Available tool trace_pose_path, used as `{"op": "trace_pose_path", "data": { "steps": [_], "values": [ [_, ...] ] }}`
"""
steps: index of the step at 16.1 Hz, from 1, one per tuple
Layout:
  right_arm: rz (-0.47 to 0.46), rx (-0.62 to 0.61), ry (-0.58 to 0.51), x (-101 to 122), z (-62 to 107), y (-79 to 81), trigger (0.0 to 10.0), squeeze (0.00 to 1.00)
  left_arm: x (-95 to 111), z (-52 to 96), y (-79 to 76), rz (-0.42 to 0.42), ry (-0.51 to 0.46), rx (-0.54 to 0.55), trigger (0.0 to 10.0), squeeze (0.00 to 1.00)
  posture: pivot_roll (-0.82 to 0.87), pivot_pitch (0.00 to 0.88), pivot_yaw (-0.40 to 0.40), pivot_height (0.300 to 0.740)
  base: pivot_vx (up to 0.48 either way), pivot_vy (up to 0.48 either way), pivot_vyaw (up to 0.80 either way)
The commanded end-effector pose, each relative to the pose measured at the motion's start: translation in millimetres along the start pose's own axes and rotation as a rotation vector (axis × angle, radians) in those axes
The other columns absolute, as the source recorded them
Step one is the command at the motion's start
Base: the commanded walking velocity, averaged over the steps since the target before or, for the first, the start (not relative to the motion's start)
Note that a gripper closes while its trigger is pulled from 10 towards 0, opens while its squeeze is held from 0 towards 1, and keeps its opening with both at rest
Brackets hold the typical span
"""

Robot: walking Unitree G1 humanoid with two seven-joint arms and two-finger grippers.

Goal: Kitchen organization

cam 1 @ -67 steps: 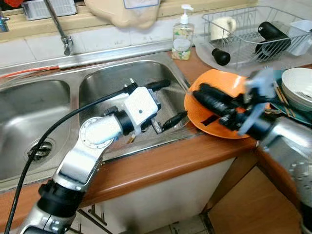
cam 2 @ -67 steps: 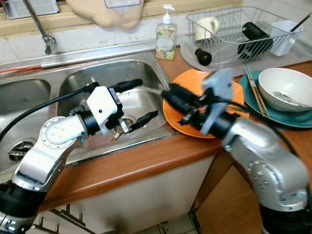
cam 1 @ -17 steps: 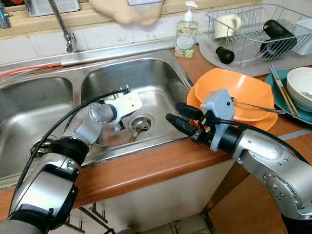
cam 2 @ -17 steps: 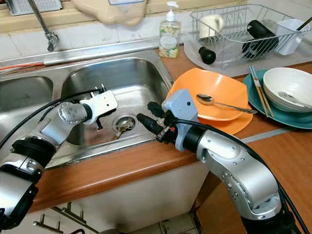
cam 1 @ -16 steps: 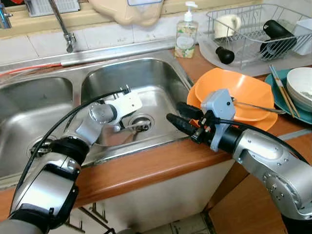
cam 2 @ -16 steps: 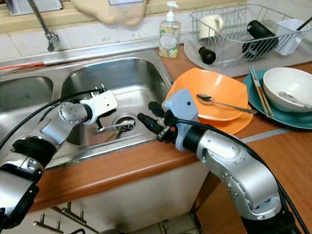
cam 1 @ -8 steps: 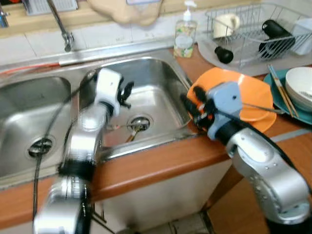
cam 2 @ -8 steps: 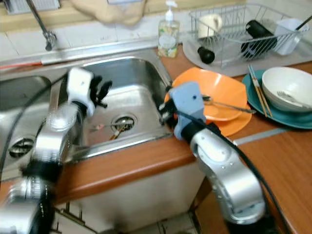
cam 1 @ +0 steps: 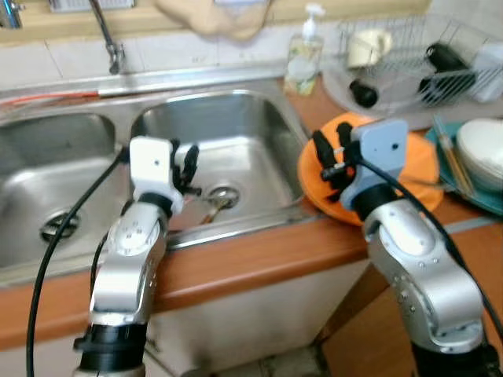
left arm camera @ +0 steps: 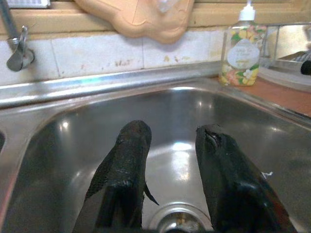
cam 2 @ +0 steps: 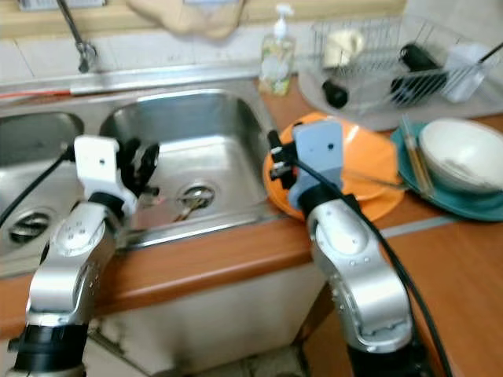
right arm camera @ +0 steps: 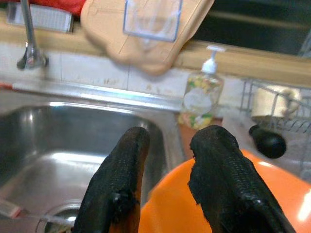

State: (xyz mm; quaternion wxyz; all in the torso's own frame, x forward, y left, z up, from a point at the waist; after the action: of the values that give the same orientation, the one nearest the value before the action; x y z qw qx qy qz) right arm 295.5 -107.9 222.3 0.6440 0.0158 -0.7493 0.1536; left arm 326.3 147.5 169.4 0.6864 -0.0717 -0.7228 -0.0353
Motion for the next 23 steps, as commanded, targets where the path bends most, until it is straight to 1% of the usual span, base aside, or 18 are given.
{"op": "trace_pose_path", "data": {
  "steps": [1, 2, 4, 5, 7, 9, 10, 12, 14, 16, 17, 18, 19, 20, 21, 22, 23],
  "values": [
    [-0.015, -0.037, -0.002, -0.6, 0.3, -5.2, 10.0, 0.0, 2.2, 0.5, -4.9, -0.028, 0.006, 0.0, 10.0, 0.0, -0.13, 0.0, 0.042, 0.74, 0.0, 0.0, 0.0],
    [-0.024, -0.034, -0.005, -0.9, 0.9, -4.8, 10.0, 0.0, 4.6, 1.9, -9.2, -0.039, -0.001, -0.011, 10.0, 0.0, -0.14, 0.0, 0.045, 0.74, 0.0, 0.0, 0.0],
    [-0.024, -0.024, -0.002, -1.7, 2.0, -3.5, 10.0, 0.0, 5.6, 2.9, -13.5, -0.017, 0.0, -0.021, 10.0, 0.0, -0.14, 0.0, 0.046, 0.74, 0.0, 0.0, 0.0],
    [-0.024, -0.016, 0.004, -2.2, 3.1, -2.3, 10.0, 0.0, 5.6, 2.9, -14.2, -0.004, 0.005, -0.017, 10.0, 0.0, -0.14, 0.0, 0.046, 0.74, 0.0, 0.0, 0.0],
    [-0.045, 0.003, -0.005, -0.3, 4.9, 0.7, 10.0, 0.0, 7.4, 3.0, -14.1, -0.006, -0.005, -0.02, 10.0, 0.0, -0.14, 0.0, 0.045, 0.74, 0.0, 0.0, 0.0],
    [-0.064, -0.009, -0.031, 3.6, 6.3, 0.1, 10.0, 0.0, 10.7, 4.5, -15.8, -0.013, -0.025, -0.043, 10.0, 0.0, -0.14, 0.0, 0.045, 0.74, 0.0, 0.0, 0.0],
    [-0.075, -0.022, -0.04, 4.6, 7.2, -1.3, 10.0, 0.0, 9.7, 5.8, -15.6, -0.001, -0.02, -0.037, 10.0, 0.0, -0.14, 0.0, 0.045, 0.74, 0.0, 0.0, 0.0],
    [-0.073, -0.038, -0.041, 4.0, 8.3, -3.5, 10.0, 0.0, 8.8, 7.6, -16.7, -0.008, -0.02, -0.047, 10.0, 0.0, -0.14, 0.0, 0.045, 0.74, 0.0, 0.0, 0.0],
    [-0.084, -0.081, -0.045, 4.3, 11.2, -10.7, 10.0, 0.0, 4.7, 9.6, -18.3, -0.021, -0.005, -0.076, 10.0, 0.0, -0.15, 0.0, 0.047, 0.74, 0.0, 0.0, 0.0],
    [-0.137, -0.1, -0.065, 5.7, 13.2, -19.8, 10.0, 0.0, 5.6, 10.3, -20.4, -0.025, -0.014, -0.128, 10.0, 0.0, -0.15, 0.0, 0.051, 0.74, 0.0, 0.0, 0.0],
    [-0.163, -0.104, -0.078, 5.4, 15.6, -31.0, 10.0, 1.0, 6.3, 10.6, -23.8, -0.029, -0.017, -0.188, 10.0, 0.0, -0.15, 0.0, 0.052, 0.74, 0.0, 0.0, 0.0],
    [-0.163, -0.082, -0.087, 4.7, 18.9, -40.4, 10.0, 1.0, 7.6, 11.6, -27.2, -0.03, -0.021, -0.248, 10.0, 0.0, -0.15, 0.0, 0.056, 0.74, 0.0, 0.0, 0.0],
    [-0.159, -0.076, -0.09, 4.3, 20.3, -44.8, 10.0, 1.0, 7.7, 12.1, -28.5, -0.028, -0.019, -0.271, 10.0, 0.0, -0.16, 0.0, 0.056, 0.74, 0.0, 0.0, 0.0],
    [-0.144, -0.073, -0.094, 2.8, 24.5, -61.4, 10.0, 1.0, 6.2, 13.2, -31.1, -0.032, -0.006, -0.337, 10.0, 0.0, -0.16, 0.0, 0.057, 0.74, 0.0, 0.0, 0.0],
    [-0.141, -0.063, -0.09, 0.5, 29.1, -75.1, 10.0, 1.0, 3.2, 13.1, -31.2, -0.058, 0.016, -0.376, 10.0, 0.0, -0.16, 0.0, 0.061, 0.74, 0.0, 0.0, 0.0],
    [-0.134, -0.048, -0.074, -4.0, 33.9, -84.8, 10.0, 1.0, 1.0, 12.3, -30.6, -0.079, 0.031, -0.4, 10.0, 0.0, -0.16, 0.0, 0.064, 0.74, 0.0, 0.0, 0.0],
    [-0.128, -0.039, -0.061, -7.9, 38.7, -92.0, 10.0, 1.0, -0.3, 11.8, -31.2, -0.073, 0.043, -0.425, 10.0, 0.0, -0.16, 0.0, 0.066, 0.74, 0.0, 0.0, 0.0]
  ]
}}
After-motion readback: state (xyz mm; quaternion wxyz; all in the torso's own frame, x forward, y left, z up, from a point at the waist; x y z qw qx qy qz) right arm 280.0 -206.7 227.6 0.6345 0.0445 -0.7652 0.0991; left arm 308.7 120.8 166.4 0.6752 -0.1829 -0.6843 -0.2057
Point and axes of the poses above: a point about 5 cm out from each wrist's last joint towards the gripper, its own z axis pointing back from the gripper into the wrist, its own x axis along the axis of the wrist's last joint, y = z × x, the point moved 3 cm from there along -z, pointing out of the wrist towards the gripper, and after that the axes turned 6 degrees about z, right-handed, at the moved point
